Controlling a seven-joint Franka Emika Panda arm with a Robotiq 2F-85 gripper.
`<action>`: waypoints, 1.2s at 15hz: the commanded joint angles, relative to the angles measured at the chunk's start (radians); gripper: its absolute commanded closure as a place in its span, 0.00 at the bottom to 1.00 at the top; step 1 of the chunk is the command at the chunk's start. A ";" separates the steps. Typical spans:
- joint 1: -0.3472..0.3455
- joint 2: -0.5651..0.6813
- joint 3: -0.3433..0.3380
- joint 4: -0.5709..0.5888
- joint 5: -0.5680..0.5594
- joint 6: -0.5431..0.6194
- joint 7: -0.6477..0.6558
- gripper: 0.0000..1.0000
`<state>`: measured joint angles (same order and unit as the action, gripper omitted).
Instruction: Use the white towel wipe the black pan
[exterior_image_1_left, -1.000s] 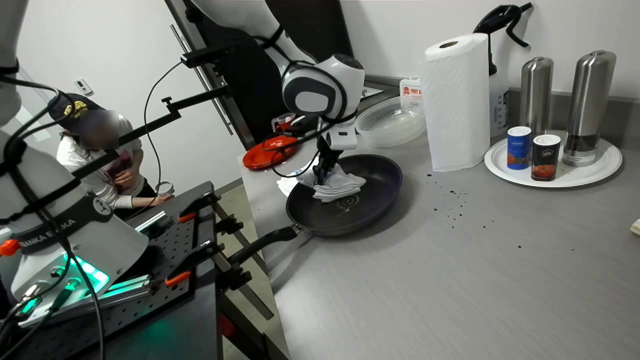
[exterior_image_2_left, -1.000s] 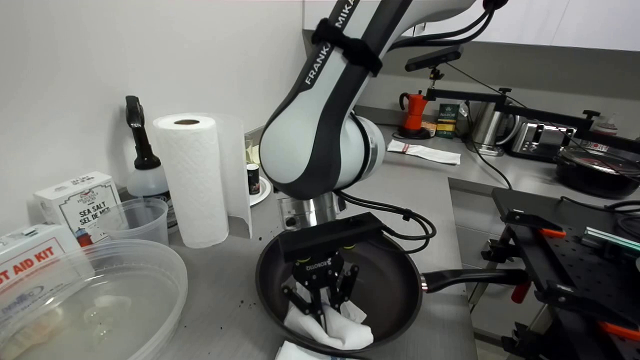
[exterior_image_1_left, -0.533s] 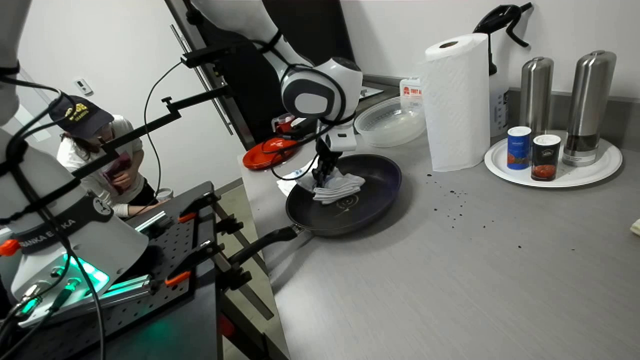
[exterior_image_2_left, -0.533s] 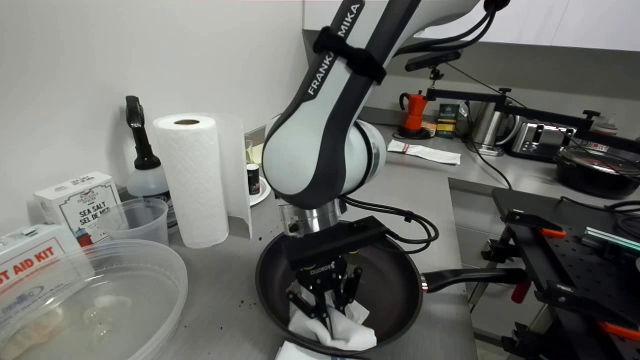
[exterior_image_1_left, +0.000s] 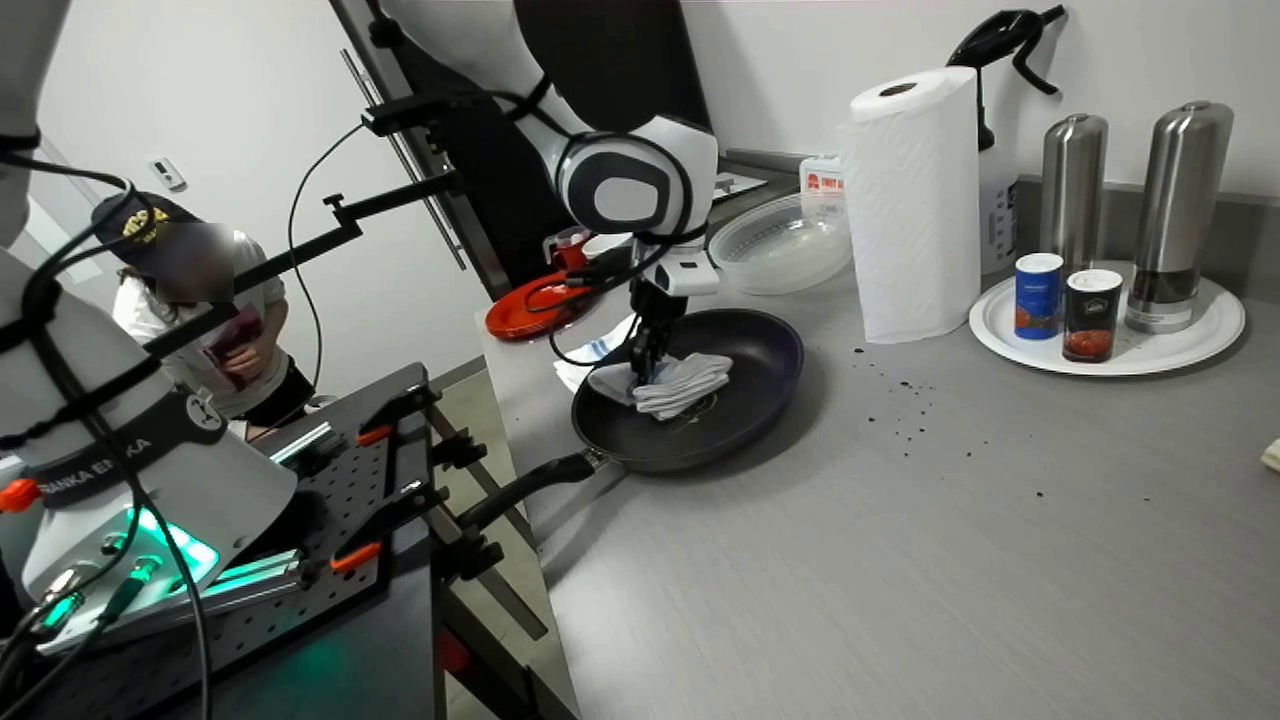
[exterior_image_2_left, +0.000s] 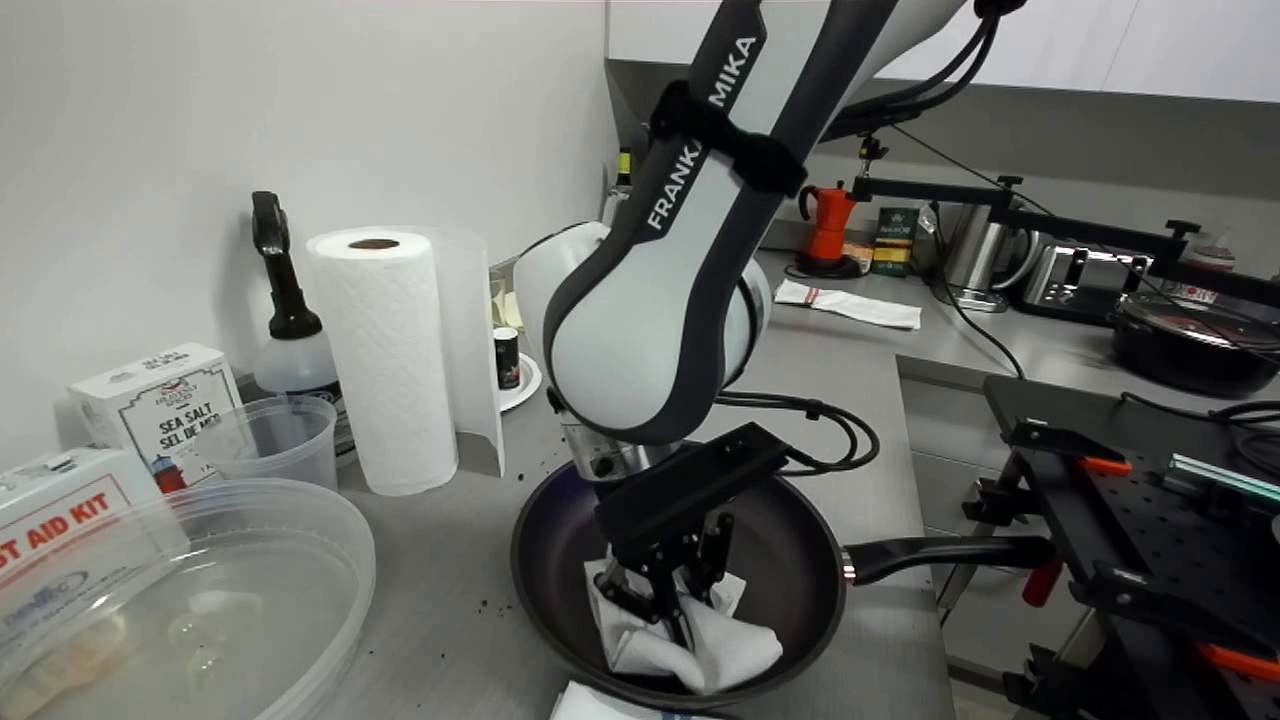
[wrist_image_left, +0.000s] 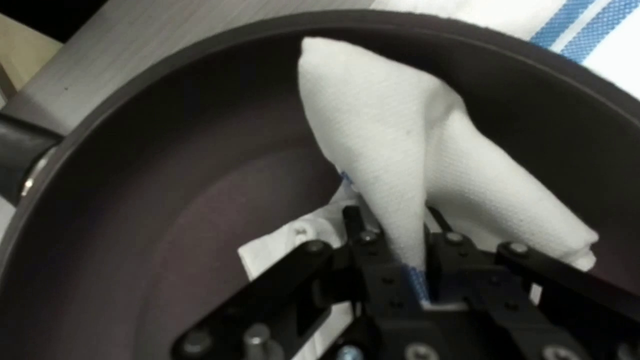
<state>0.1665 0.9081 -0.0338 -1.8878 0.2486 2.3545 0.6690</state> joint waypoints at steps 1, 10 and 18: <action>0.026 0.027 -0.062 -0.009 -0.073 -0.001 0.000 0.95; 0.025 0.051 -0.171 0.003 -0.195 -0.027 0.021 0.95; 0.031 0.050 -0.225 0.009 -0.271 -0.041 0.030 0.95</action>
<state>0.1666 0.9236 -0.2164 -1.8972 0.0496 2.3113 0.6703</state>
